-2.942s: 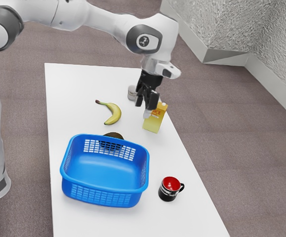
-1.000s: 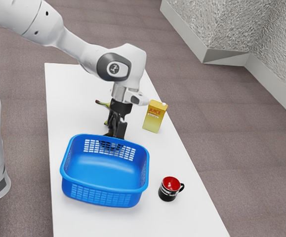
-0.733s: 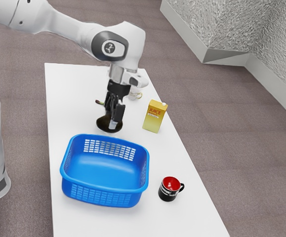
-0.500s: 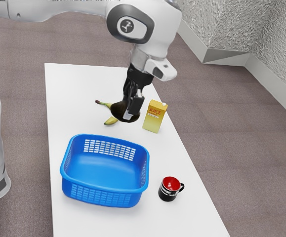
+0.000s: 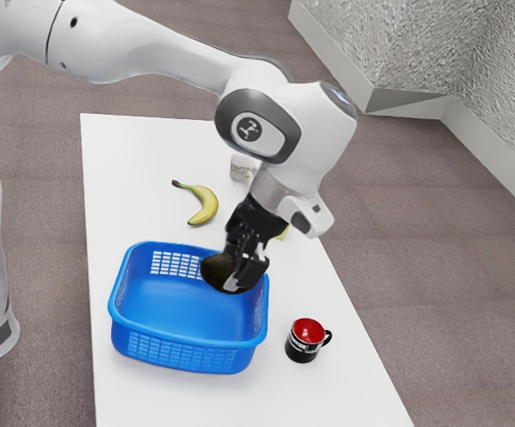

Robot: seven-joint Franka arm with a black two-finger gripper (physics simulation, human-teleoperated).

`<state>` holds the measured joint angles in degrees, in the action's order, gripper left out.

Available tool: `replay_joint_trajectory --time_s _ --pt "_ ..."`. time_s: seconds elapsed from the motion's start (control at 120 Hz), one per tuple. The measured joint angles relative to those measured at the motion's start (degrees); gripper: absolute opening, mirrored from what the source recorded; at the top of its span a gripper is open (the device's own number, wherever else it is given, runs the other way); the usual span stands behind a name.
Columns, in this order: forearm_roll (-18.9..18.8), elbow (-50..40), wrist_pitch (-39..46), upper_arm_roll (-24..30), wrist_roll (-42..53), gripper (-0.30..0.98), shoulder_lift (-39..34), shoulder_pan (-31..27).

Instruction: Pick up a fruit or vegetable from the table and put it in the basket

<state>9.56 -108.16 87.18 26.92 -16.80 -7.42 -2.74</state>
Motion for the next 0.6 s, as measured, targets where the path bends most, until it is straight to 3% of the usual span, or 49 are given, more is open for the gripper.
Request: replay_joint_trajectory --time_s 0.05,0.217,0.417,0.483,0.55,0.6 --pt "0.3 -0.1 0.7 0.2 -0.7 0.33 0.1 0.0" --pt "1.1 -0.1 2.1 0.3 -2.2 0.57 0.2 -0.5" --pt "0.1 0.9 2.8 -0.7 -2.9 0.66 0.1 -0.4" --pt "-5.4 4.6 2.9 -7.6 -1.0 0.67 0.0 1.4" --pt "-11.7 8.7 4.3 -21.1 2.4 0.67 0.2 5.2" --pt "-14.4 10.0 5.7 -27.8 4.7 0.68 0.2 4.1"
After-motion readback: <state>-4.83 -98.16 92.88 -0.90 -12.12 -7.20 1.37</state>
